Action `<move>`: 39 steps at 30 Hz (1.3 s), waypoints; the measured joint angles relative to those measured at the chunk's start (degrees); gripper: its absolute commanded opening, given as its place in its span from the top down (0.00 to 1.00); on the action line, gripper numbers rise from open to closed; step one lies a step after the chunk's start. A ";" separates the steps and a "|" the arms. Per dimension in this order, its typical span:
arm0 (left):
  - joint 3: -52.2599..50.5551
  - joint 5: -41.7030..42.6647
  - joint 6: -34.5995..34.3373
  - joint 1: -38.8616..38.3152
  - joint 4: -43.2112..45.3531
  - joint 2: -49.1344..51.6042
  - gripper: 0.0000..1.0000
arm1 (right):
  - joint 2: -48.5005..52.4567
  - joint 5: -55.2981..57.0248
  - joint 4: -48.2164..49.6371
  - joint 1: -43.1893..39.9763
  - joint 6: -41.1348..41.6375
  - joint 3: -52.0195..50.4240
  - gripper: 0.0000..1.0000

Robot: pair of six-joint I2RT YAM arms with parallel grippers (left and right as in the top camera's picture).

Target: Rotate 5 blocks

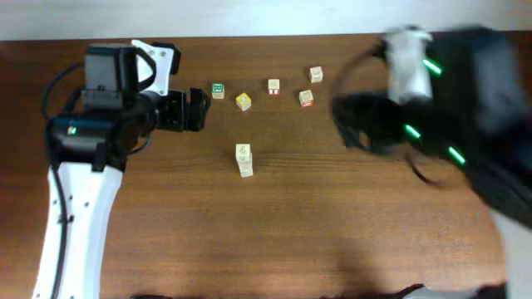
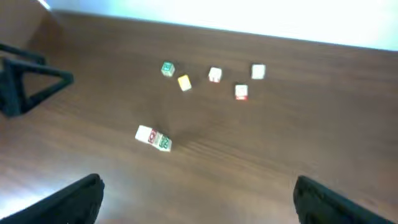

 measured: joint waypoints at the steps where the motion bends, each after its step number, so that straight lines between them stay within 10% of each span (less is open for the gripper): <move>1: 0.00 0.00 0.22 0.00 -0.20 -0.72 0.01 | -3.41 0.87 -1.79 0.00 -0.13 0.52 0.02; 17: 0.00 0.00 0.42 0.00 -0.66 -0.94 0.01 | -22.73 5.31 -2.36 -3.50 -2.75 -3.72 0.02; 25: 0.00 -0.44 0.42 0.00 -0.70 -0.92 0.01 | -47.82 -11.19 42.62 -20.52 -30.25 -62.29 0.02; 31: 0.00 -0.42 0.42 0.00 -0.79 -0.94 0.01 | -72.24 -13.99 77.55 -25.24 -22.62 -108.80 0.02; 39: 0.00 -0.42 0.42 0.00 -0.79 -0.94 0.01 | -84.13 -14.32 87.54 -25.24 -15.32 -132.61 0.02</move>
